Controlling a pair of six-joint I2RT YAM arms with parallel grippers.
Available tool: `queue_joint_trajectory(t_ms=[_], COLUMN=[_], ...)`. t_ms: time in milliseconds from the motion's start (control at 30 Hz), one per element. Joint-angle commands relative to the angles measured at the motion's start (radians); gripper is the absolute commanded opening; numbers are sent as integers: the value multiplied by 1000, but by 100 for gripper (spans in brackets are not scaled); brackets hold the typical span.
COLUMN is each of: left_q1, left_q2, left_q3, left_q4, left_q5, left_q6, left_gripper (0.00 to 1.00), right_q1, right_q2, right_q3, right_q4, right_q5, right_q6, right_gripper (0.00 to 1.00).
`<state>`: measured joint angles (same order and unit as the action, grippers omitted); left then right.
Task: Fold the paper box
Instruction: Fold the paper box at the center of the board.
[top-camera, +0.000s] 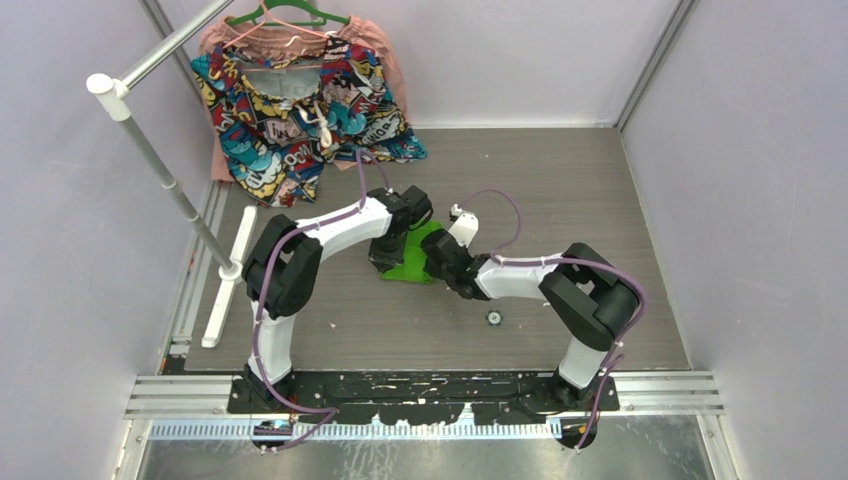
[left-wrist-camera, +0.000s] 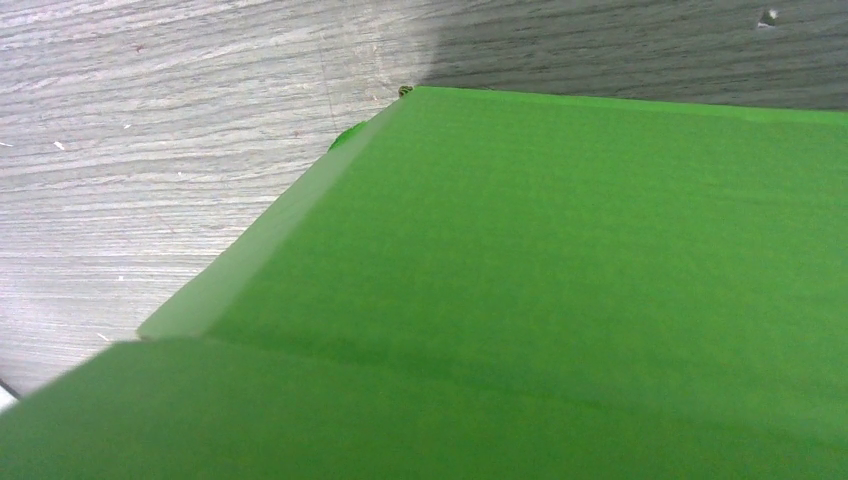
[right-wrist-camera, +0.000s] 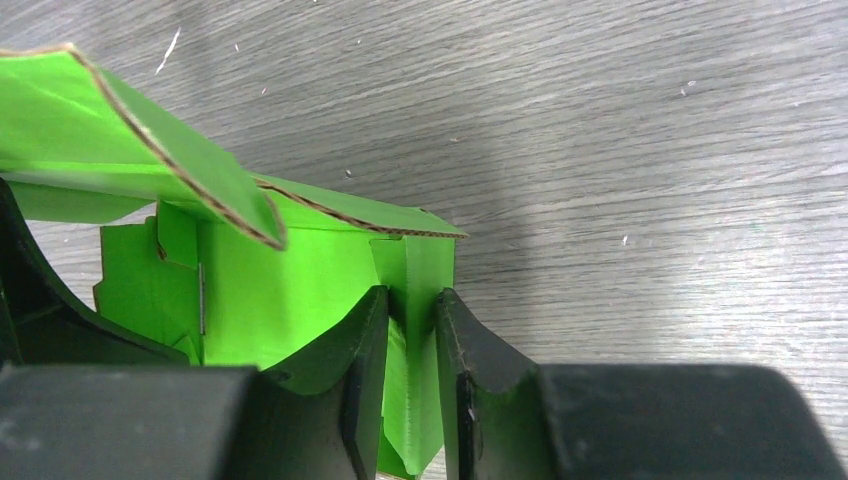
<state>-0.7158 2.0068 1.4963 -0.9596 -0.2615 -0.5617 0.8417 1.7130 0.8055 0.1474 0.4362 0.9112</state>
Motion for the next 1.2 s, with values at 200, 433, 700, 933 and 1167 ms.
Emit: queue_joint_trajectory(t_ms=[200, 433, 700, 933, 1167], left_q1=[-11, -11, -12, -11, -11], left_q2=[7, 4, 7, 7, 2], left_q3=[-11, -18, -15, -14, -15], left_q4=[17, 21, 19, 19, 14], left_q5=[38, 39, 38, 39, 35], left_q6=[2, -1, -2, -6, -6], left_gripper=[0, 0, 0, 0, 0], right_q1=[47, 71, 87, 93, 94], right_q2=[84, 119, 134, 141, 157], right_q3=[143, 199, 235, 236, 243], right_q4=[-324, -444, -544, -563, -556], right_q5=[52, 87, 121, 134, 125], right_q6=[-24, -44, -69, -73, -70], right_gripper=[32, 23, 39, 28, 7])
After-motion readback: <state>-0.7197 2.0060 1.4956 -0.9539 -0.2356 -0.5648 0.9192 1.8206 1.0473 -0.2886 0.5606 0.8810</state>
